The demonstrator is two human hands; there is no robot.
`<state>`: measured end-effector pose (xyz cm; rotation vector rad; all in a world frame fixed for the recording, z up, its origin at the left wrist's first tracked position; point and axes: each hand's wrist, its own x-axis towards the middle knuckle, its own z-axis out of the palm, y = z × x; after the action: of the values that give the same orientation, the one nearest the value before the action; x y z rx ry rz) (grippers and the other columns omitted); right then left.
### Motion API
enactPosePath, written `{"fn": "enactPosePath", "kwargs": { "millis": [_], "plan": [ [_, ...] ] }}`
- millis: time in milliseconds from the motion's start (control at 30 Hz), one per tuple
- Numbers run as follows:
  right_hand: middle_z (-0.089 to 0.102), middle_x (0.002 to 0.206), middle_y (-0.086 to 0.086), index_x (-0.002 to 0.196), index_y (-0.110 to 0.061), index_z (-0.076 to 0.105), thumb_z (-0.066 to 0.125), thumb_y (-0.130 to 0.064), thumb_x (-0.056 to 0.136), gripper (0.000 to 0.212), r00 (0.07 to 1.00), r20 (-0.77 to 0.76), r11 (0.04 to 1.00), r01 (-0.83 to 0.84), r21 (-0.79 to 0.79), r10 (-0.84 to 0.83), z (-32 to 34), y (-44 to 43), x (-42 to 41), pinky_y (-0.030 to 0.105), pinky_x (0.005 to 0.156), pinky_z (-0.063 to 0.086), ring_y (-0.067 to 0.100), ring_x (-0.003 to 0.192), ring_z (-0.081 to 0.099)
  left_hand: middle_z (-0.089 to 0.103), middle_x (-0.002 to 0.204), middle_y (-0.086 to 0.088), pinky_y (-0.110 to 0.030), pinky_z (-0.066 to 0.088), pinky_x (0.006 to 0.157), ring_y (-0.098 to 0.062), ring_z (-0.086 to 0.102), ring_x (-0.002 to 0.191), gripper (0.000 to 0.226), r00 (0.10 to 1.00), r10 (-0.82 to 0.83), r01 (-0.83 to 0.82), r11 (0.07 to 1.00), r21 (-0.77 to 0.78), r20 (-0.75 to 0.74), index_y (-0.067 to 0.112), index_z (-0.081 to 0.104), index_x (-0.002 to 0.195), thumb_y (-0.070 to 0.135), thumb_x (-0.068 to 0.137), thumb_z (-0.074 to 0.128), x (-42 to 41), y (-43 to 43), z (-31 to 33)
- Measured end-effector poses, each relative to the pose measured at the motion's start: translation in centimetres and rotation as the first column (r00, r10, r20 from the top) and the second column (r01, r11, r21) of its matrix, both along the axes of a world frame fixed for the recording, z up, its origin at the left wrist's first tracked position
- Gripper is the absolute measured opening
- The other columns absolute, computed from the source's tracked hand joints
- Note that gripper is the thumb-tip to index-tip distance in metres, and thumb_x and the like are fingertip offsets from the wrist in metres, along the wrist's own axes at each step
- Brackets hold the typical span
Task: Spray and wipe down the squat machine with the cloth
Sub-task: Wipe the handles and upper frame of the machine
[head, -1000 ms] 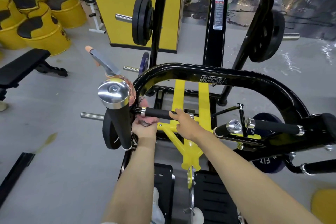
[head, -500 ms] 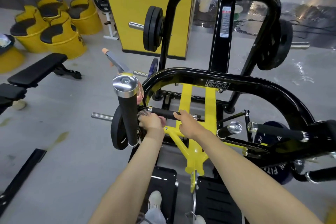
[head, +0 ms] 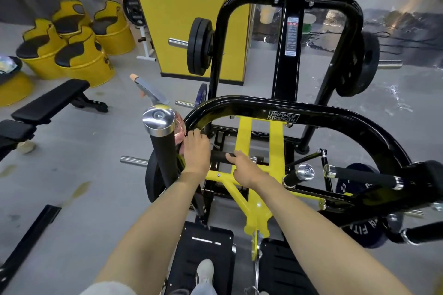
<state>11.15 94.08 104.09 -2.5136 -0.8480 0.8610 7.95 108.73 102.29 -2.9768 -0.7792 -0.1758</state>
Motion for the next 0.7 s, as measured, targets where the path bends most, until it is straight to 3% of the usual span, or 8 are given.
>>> {"fn": "enactPosePath", "kwargs": {
  "millis": [167, 333, 433, 500, 533, 600, 633, 700],
  "plan": [
    [0.007, 0.159, 0.011, 0.152, -0.012, 0.018, 0.036, 0.011, 0.093, 0.066, 1.000, -0.030, 1.000, -0.002, 0.026, 0.003, 0.2, 0.0, 0.3, 0.039, 0.119, 0.012, 0.027, 0.148, 0.000, 0.057, 0.116, -0.014, -0.039, 0.043, 0.087, -0.031, 0.051, 0.109, 0.028, 0.975, 0.069, -0.067, 0.998, 0.016, -0.212, 0.007, 0.058, 0.114, 0.007, 0.095, 0.038, 0.7, -0.5, -0.1],
    [0.007, 0.160, 0.011, 0.152, -0.013, 0.019, 0.037, 0.013, 0.091, 0.069, 1.000, -0.018, 1.000, 0.015, 0.028, -0.014, 0.0, 0.3, 0.0, 0.040, 0.119, 0.014, 0.026, 0.148, -0.001, 0.057, 0.114, -0.013, -0.036, 0.045, 0.087, -0.028, 0.054, 0.106, 0.028, 0.981, 0.063, -0.059, 0.998, 0.029, -0.184, 0.004, 0.057, 0.115, 0.004, 0.097, 0.036, -0.3, -0.7, -0.3],
    [0.007, 0.159, 0.013, 0.152, -0.010, 0.021, 0.039, 0.013, 0.091, 0.068, 0.998, -0.044, 0.998, 0.042, 0.038, -0.040, 0.1, 0.3, 0.1, 0.040, 0.119, 0.011, 0.027, 0.148, -0.001, 0.048, 0.127, -0.017, -0.035, 0.045, 0.086, -0.029, 0.051, 0.108, 0.034, 0.982, 0.047, -0.045, 0.999, 0.017, -0.183, -0.004, 0.045, 0.128, 0.002, 0.097, 0.034, -1.3, -1.1, -0.5],
    [0.018, 0.156, 0.017, 0.148, -0.005, 0.029, 0.039, 0.014, 0.089, 0.063, 0.997, -0.038, 0.997, 0.073, 0.029, -0.072, 0.2, 0.8, -0.2, 0.041, 0.118, 0.018, 0.030, 0.147, 0.008, 0.041, 0.136, -0.020, -0.033, 0.046, 0.086, -0.028, 0.051, 0.110, 0.041, 0.978, 0.078, -0.092, 0.994, -0.063, -0.192, -0.010, 0.033, 0.136, 0.001, 0.096, 0.033, -2.1, -1.3, 0.1],
    [0.032, 0.149, 0.020, 0.143, -0.001, 0.037, 0.039, 0.014, 0.088, 0.057, 0.995, -0.026, 0.994, 0.101, 0.030, -0.100, 0.2, 1.1, -0.2, 0.043, 0.113, 0.029, 0.034, 0.143, 0.022, 0.040, 0.138, -0.021, -0.033, 0.046, 0.087, -0.027, 0.051, 0.112, 0.044, 0.973, 0.108, -0.135, 0.983, -0.121, -0.206, -0.011, 0.030, 0.138, 0.001, 0.096, 0.032, -2.7, -1.4, 0.3],
    [0.057, 0.114, 0.022, 0.126, 0.002, 0.054, 0.041, 0.008, 0.089, 0.040, 0.989, -0.014, 0.988, 0.150, 0.036, -0.150, 0.7, 1.9, -0.1, 0.039, 0.079, 0.049, 0.035, 0.105, 0.055, 0.046, 0.132, -0.017, -0.035, 0.047, 0.091, -0.027, 0.052, 0.114, 0.039, 0.957, 0.117, -0.178, 0.959, -0.219, -0.265, -0.004, 0.041, 0.134, 0.004, 0.096, 0.036, -4.5, -1.4, -0.1],
    [0.057, 0.094, 0.017, 0.111, 0.001, 0.060, 0.043, 0.003, 0.090, 0.028, 0.987, -0.010, 0.987, 0.159, 0.028, -0.159, 1.1, 2.2, 0.2, 0.034, 0.061, 0.044, 0.030, 0.082, 0.055, 0.050, 0.127, -0.015, -0.037, 0.049, 0.092, -0.027, 0.053, 0.113, 0.033, 0.958, 0.039, -0.126, 0.948, -0.293, -0.286, 0.003, 0.052, 0.126, 0.007, 0.095, 0.042, -5.5, -1.6, -0.4],
    [0.048, 0.074, 0.008, 0.079, -0.005, 0.057, 0.049, -0.010, 0.092, 0.016, 0.989, -0.008, 0.989, 0.147, 0.015, -0.147, 2.4, 3.1, 0.6, 0.030, 0.051, 0.034, 0.024, 0.064, 0.047, 0.058, 0.117, -0.013, -0.036, 0.050, 0.089, -0.027, 0.058, 0.106, 0.023, 0.953, -0.095, -0.085, 0.828, -0.554, -0.288, 0.008, 0.063, 0.111, 0.012, 0.092, 0.052, -7.7, -2.3, 0.0]
  ]
}}
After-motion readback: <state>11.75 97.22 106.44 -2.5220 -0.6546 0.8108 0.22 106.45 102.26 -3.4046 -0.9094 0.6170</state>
